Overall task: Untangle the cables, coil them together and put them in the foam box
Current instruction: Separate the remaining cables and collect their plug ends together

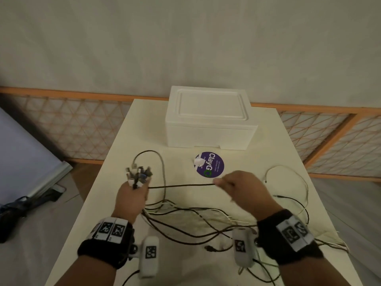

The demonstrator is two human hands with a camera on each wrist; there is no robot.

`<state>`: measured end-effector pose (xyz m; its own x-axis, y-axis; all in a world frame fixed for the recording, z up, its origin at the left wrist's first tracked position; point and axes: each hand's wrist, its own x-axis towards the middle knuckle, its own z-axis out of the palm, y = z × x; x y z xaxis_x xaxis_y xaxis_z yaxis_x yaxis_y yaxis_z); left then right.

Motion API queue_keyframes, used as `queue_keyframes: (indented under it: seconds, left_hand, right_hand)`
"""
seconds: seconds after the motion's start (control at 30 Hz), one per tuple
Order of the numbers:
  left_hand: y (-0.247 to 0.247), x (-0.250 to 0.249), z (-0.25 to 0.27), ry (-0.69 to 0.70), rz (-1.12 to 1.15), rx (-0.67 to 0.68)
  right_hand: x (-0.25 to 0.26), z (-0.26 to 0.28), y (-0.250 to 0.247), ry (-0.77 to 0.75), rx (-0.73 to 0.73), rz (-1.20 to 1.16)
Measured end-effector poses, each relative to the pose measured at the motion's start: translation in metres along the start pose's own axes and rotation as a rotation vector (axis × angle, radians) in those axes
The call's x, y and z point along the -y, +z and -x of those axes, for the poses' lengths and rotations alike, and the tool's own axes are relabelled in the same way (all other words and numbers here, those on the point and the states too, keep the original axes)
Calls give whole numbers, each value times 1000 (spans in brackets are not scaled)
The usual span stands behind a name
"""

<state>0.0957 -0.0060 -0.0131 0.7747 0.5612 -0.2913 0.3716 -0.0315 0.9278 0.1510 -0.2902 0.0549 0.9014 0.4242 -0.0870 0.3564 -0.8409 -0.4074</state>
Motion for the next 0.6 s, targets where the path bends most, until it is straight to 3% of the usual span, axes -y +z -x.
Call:
queue_keyframes:
  seconds: [0.07, 0.13, 0.2, 0.33, 0.4, 0.43, 0.53, 0.6]
  left_hand:
    - [-17, 7, -9, -77, 88, -87]
    - [-24, 13, -12, -95, 112, -85]
    - [-22, 12, -9, -67, 104, -40]
    - [-24, 5, -4, -21, 343, 70]
    - [-27, 0, -2, -12, 463, 104]
    - [-27, -4, 1, 0, 476, 108]
    - [-10, -21, 17, 44, 495, 159]
    - [6, -36, 33, 54, 568, 240]
  right_hand:
    - [-36, 13, -13, 176, -78, 84]
    - [-59, 25, -18, 194, -161, 152]
    - [-75, 30, -16, 191, -222, 230]
    - [-105, 42, -24, 555, -227, 339]
    - [-104, 42, -31, 603, -263, 388]
    - [-94, 37, -31, 537, -285, 322]
    - [-22, 14, -23, 119, -298, -9]
    - [41, 4, -7, -133, -116, -159]
